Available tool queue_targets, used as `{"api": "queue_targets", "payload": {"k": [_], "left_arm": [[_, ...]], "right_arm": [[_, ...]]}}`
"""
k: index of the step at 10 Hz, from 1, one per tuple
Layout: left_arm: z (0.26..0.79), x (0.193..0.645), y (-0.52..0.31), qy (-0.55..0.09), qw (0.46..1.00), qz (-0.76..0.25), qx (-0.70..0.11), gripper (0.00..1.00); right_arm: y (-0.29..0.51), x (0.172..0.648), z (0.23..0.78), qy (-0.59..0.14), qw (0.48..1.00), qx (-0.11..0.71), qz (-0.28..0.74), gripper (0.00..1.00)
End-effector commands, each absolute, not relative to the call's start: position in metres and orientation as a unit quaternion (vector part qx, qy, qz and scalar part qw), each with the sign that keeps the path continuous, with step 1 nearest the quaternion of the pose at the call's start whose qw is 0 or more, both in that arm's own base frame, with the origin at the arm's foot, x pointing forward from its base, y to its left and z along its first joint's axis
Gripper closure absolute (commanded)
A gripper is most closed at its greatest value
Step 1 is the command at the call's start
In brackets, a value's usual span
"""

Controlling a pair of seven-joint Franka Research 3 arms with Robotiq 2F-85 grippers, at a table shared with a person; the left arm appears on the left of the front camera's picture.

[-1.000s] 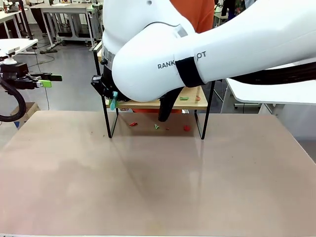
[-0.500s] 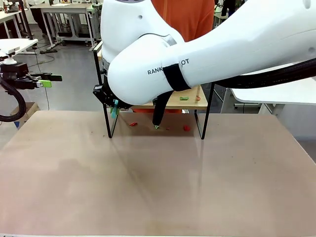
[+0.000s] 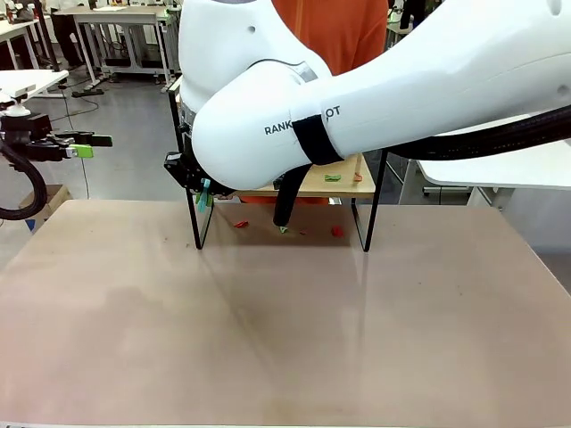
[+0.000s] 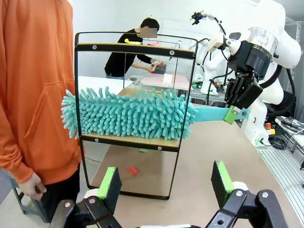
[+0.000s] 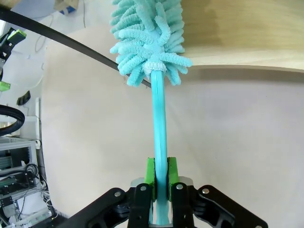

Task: Clean the shelf.
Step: Clean the specific section of the Shelf indicated by the human with the Duster.

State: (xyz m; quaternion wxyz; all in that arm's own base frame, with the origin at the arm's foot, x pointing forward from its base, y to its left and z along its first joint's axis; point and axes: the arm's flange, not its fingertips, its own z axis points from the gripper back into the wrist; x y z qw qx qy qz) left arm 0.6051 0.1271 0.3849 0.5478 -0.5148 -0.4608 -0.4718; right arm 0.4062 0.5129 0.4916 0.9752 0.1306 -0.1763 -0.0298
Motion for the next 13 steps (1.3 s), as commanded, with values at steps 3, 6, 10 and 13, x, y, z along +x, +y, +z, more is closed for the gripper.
{"api": "queue_targets", "payload": {"k": [3, 6, 10, 13], "left_arm": [[0.385, 0.604, 0.128, -0.462, 0.544, -0.479, -0.510, 0.00], [0.385, 0.604, 0.128, -0.462, 0.544, -0.479, -0.510, 0.00], [0.385, 0.604, 0.128, -0.462, 0.544, -0.479, -0.510, 0.00], [0.385, 0.604, 0.128, -0.462, 0.544, -0.479, -0.510, 0.00]], "right_arm": [[0.455, 0.414, 0.497, -0.143, 0.977, 0.148, -0.047, 0.87], [0.401, 0.425, 0.492, -0.103, 0.983, 0.145, -0.046, 0.87], [0.336, 0.424, 0.487, -0.093, 0.984, 0.126, -0.088, 0.87], [0.286, 0.414, 0.486, -0.082, 0.984, 0.103, -0.124, 0.87]]}}
